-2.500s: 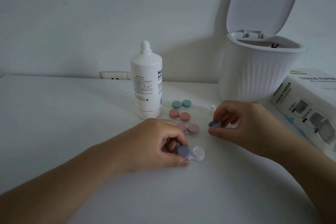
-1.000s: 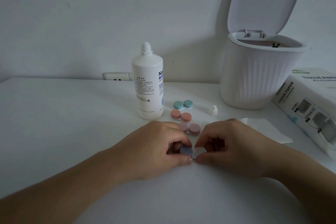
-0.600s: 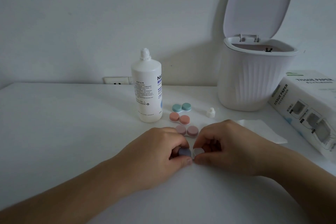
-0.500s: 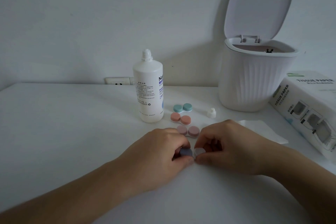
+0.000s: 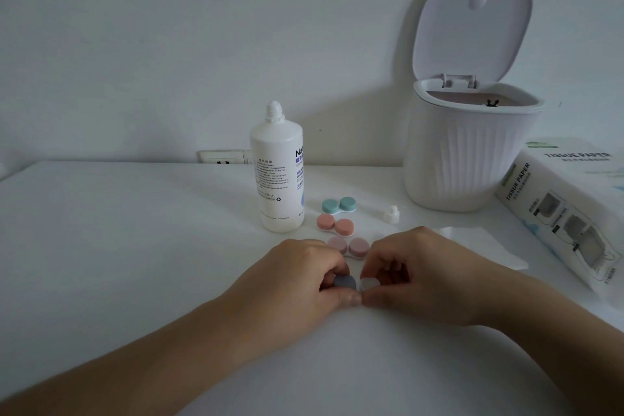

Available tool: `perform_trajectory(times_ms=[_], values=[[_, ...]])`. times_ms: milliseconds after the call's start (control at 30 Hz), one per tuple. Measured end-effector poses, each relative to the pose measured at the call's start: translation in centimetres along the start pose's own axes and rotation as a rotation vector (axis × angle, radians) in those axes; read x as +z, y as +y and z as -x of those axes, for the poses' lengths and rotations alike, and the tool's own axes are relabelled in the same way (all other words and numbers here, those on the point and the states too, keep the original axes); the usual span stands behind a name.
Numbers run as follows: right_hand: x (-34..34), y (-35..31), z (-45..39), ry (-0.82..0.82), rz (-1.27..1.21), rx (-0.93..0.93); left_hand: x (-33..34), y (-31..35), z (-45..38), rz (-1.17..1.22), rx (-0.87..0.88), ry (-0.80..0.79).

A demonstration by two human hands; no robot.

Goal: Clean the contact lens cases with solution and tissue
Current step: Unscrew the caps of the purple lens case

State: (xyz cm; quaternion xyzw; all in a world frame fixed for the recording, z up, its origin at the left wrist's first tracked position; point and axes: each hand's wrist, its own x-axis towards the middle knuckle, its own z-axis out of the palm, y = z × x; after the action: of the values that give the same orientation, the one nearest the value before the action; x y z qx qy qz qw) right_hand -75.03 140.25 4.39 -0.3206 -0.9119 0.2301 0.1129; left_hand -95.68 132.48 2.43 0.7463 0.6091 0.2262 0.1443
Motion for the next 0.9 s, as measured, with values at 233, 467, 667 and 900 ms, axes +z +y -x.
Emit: perform_trajectory(times_ms=[233, 467, 667, 900], values=[[-0.03, -0.07, -0.06, -0.013, -0.001, 0.011, -0.14, -0.66, 0.03, 0.031, 0.04, -0.004], [0.15, 0.18, -0.01, 0.014, -0.026, 0.007, -0.54, -0.53, 0.42, 0.137, 0.141, 0.034], [0.12, 0.21, -0.08, -0.003, -0.036, 0.01, -0.64, -0.71, 0.06, 0.128, 0.136, 0.047], [0.08, 0.16, -0.08, -0.004, -0.038, 0.013, -0.73, -0.87, 0.17, 0.126, 0.175, 0.033]])
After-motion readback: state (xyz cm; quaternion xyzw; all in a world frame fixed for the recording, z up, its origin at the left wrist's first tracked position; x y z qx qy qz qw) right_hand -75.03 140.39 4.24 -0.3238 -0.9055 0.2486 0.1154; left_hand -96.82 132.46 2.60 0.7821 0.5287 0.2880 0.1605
